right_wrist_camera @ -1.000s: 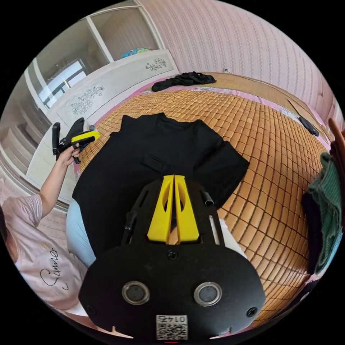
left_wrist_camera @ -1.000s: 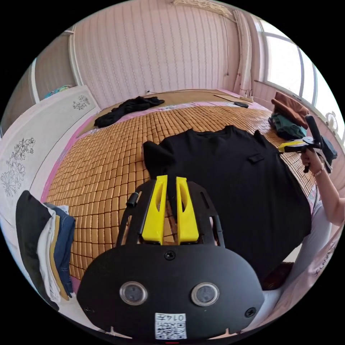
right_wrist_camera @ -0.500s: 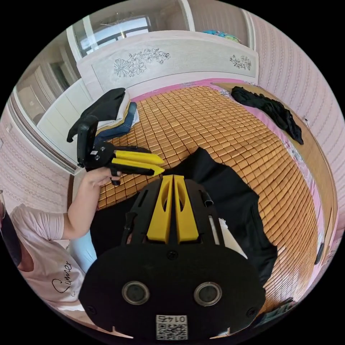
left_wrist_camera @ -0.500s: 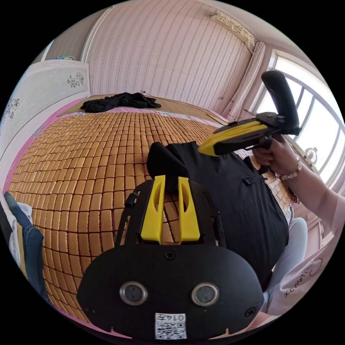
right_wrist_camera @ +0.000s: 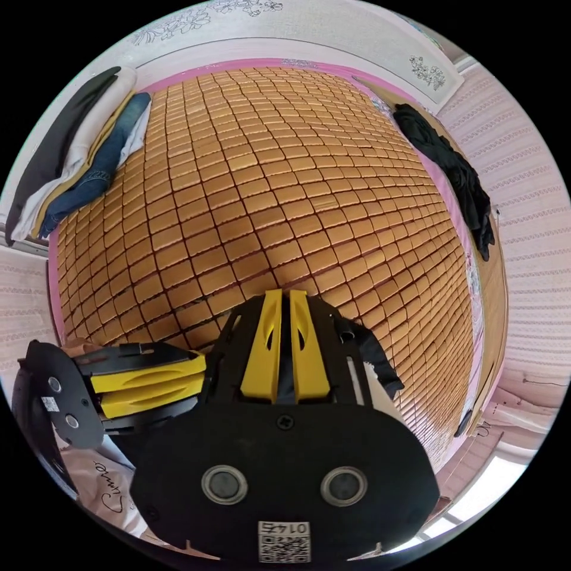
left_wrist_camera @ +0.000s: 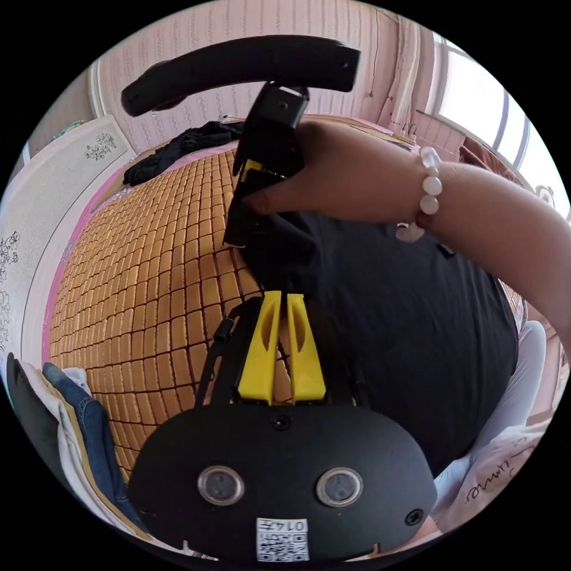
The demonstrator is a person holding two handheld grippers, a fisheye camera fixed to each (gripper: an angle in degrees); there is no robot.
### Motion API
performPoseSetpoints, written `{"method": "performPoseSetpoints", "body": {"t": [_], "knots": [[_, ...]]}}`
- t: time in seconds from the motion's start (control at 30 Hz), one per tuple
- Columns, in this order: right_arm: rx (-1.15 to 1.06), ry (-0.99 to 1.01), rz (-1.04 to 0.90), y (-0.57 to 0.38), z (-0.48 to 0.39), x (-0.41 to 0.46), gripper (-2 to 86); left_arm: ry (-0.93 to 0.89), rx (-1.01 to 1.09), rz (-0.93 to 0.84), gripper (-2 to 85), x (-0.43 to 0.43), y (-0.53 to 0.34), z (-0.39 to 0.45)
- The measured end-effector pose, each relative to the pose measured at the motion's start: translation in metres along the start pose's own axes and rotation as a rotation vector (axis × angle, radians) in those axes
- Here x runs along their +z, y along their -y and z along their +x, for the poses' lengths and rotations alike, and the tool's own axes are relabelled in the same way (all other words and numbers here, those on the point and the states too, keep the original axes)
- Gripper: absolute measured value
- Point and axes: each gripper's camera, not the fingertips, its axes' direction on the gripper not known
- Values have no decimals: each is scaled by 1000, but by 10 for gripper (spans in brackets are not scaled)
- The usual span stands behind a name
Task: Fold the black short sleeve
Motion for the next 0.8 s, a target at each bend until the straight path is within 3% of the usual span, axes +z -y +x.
{"method": "performPoseSetpoints", "body": {"t": [0.1, 0.3, 0.43, 0.6, 0.8], "knots": [[10, 30, 105, -25, 8, -7, 7, -51, -29, 73, -4, -24, 1, -3], [15, 296, 402, -77, 42, -16, 12, -159, -54, 186, 2, -70, -5, -11], [43, 386, 393, -83, 55, 19, 40, -80, -66, 96, 32, -78, 0, -3], [63, 340, 410, -96, 61, 22, 26, -67, -86, 118, 40, -100, 1, 5], [4, 262, 268, -85, 46, 44, 16, -18, -51, 39, 48, -94, 19, 35]]}}
